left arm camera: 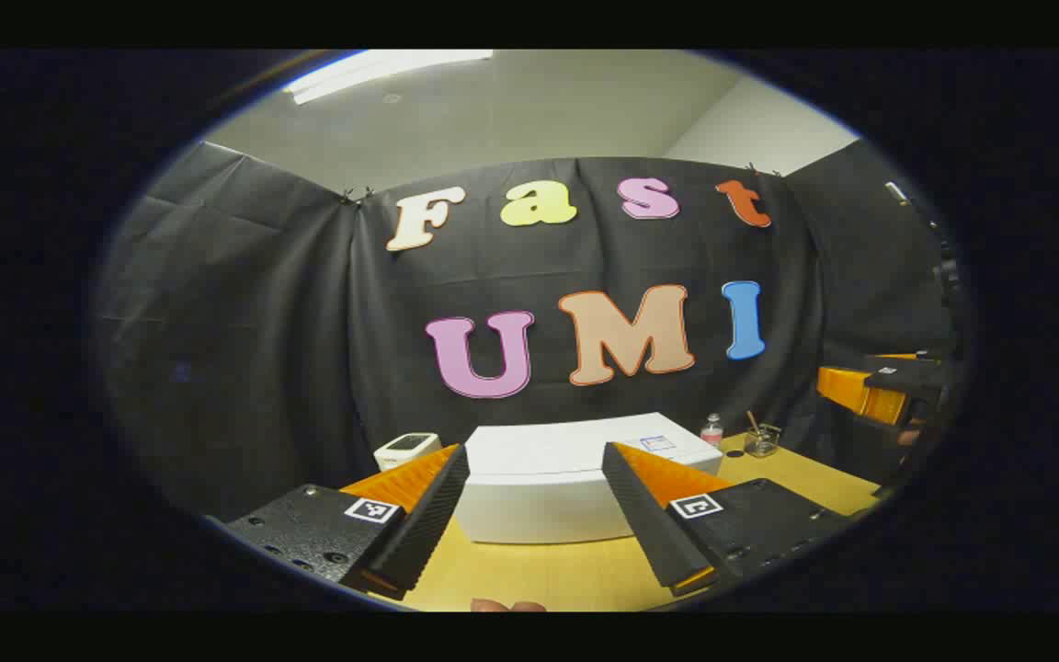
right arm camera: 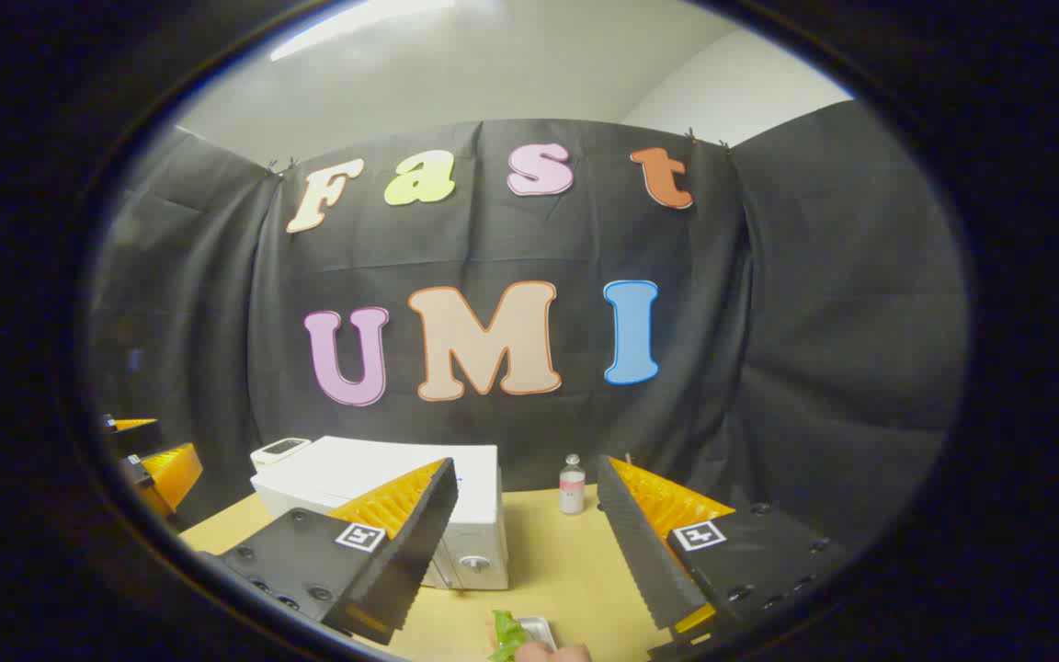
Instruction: Open the microwave oven with the left hand, put the food in, and close the microwave oven.
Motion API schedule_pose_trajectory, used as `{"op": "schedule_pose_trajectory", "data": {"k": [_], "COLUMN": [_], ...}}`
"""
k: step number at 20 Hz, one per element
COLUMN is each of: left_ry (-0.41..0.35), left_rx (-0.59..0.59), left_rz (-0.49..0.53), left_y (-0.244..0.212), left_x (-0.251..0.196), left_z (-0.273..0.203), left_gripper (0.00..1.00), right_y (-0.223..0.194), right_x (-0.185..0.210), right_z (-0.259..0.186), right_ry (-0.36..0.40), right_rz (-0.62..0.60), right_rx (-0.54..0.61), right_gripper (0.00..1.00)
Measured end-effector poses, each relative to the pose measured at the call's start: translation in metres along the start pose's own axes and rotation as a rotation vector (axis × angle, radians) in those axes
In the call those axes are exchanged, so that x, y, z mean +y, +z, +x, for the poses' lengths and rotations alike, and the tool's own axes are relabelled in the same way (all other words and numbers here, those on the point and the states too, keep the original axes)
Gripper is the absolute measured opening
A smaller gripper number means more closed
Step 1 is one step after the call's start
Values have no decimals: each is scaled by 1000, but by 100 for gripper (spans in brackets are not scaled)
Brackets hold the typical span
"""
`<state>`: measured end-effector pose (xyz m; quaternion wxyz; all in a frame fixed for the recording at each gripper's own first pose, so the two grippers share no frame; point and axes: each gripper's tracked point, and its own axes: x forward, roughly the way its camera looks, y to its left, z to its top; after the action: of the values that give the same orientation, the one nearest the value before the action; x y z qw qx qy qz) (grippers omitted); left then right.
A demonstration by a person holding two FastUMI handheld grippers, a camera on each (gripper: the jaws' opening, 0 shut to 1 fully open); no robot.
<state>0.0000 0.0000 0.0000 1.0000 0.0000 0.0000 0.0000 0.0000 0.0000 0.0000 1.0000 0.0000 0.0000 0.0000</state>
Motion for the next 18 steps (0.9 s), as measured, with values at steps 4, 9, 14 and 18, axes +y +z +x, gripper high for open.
{"op": "schedule_pose_trajectory", "data": {"k": [4, 9, 14, 18], "left_ry": [5, -5, 2, 5], "left_rx": [13, 16, 34, 40], "left_rz": [15, 28, 32, 40], "left_y": [-4, -9, -17, -19], "left_x": [-2, -6, -5, -4], "left_z": [-3, -5, -7, -10], "left_gripper": [92, 92, 95, 92], "right_y": [1, -6, -7, -9], "right_x": [-2, -4, -1, -1], "right_z": [-6, -9, -12, -14], "right_ry": [-7, -11, -6, -5], "right_rz": [-30, -23, -29, -29], "right_rx": [-4, 5, -5, -4], "right_gripper": [96, 96, 96, 96]}}
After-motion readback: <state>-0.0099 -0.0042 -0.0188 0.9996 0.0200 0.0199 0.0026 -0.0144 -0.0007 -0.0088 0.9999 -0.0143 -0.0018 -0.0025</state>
